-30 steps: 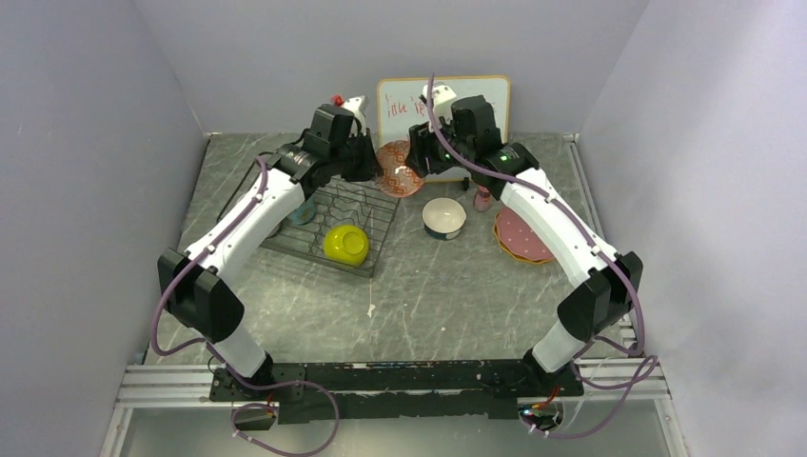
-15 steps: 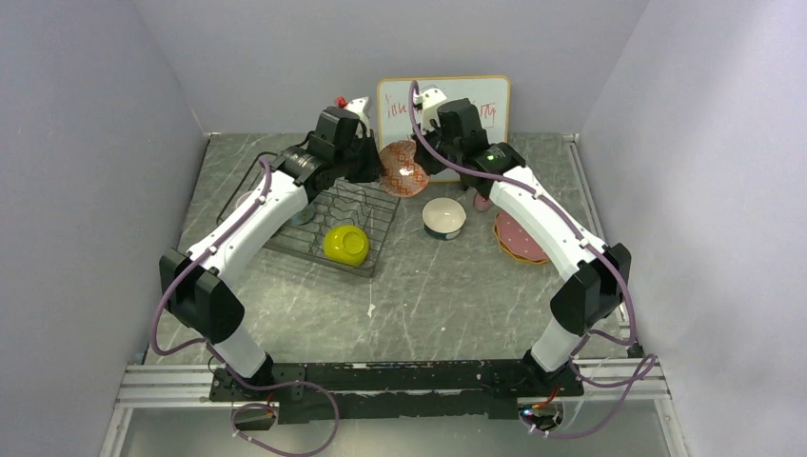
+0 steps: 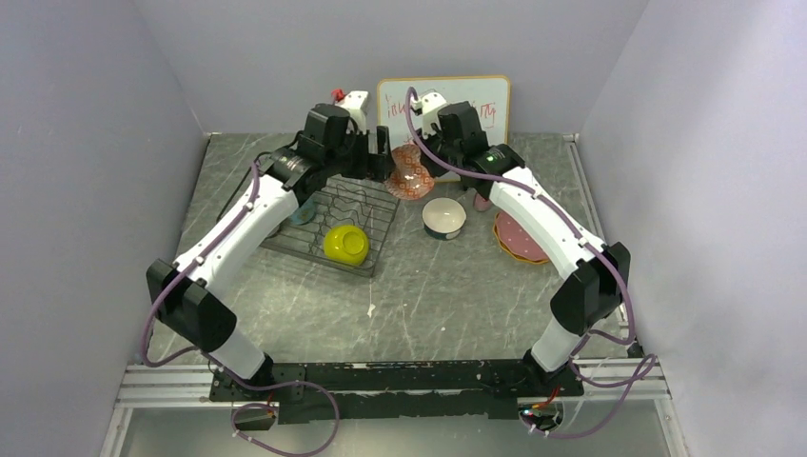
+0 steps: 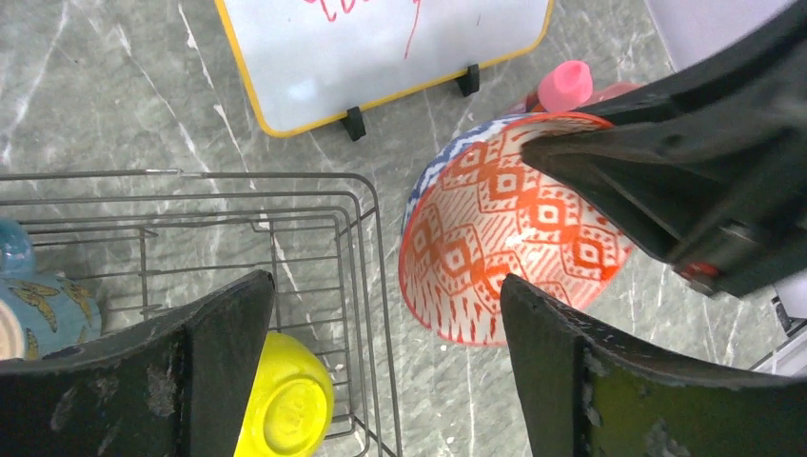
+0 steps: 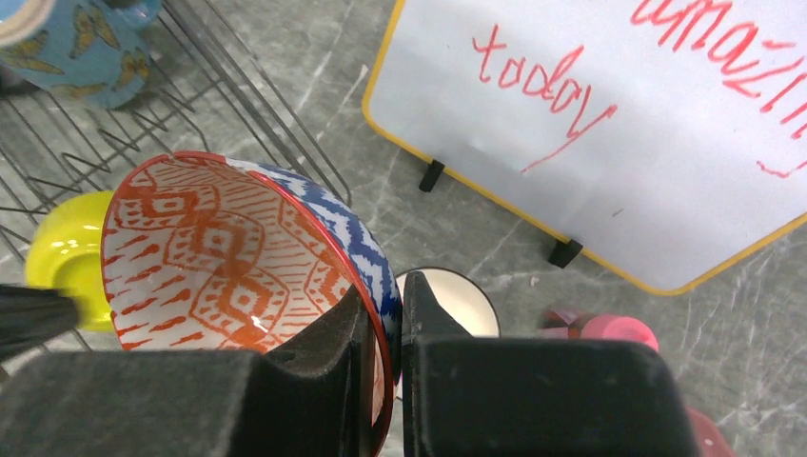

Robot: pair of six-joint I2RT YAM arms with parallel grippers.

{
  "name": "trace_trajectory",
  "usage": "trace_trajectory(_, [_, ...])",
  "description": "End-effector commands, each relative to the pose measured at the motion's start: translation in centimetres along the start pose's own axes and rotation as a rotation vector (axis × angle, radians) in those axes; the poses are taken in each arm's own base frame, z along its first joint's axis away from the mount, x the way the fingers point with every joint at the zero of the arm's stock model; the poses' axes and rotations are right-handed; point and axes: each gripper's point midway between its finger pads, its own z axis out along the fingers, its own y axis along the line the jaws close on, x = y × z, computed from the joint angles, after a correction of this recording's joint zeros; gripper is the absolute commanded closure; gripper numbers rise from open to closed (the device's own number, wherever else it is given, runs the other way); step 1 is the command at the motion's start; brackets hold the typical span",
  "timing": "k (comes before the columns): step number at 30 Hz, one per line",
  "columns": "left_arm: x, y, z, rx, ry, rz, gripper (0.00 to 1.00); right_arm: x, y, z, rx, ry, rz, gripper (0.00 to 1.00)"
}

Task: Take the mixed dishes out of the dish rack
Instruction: Pick up the bowl from the dish rack, then place the bowl at the center of the board.

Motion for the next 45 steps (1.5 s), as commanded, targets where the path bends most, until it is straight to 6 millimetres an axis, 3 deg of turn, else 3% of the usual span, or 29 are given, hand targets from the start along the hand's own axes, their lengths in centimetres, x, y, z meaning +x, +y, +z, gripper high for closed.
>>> trace_trajectory(1, [-2.3,0.1,-3.0,0.0,-0.09,0.11,0.06,-1.1,-2.3,-1.4,0.02,-0.067,0.017,1.0])
trace_trajectory(12, [-0.7,1.5,-5.8,0.047,-0.075,0.224,0.06,5.7,-6.4,0.9,-0.036,0.057,0.113,1.0])
trace_trajectory(24, [-0.1,1.7,-6.9,0.15,-0.08,0.213,0.06,11.5,-6.7,5.3,-0.113,0.205,0.139,1.0])
trace_trajectory(32, [0.1,2.5,-6.9,0.154,-0.083,0.201,0.06,13.7,-6.9,7.0,-0.138,0.252,0.15,1.0])
trace_trajectory(45, [0.4,2.7,-6.9,0.161,-0.079,0.208,0.06,15.2,-6.9,8.0,-0.159,0.277,0.164,1.0])
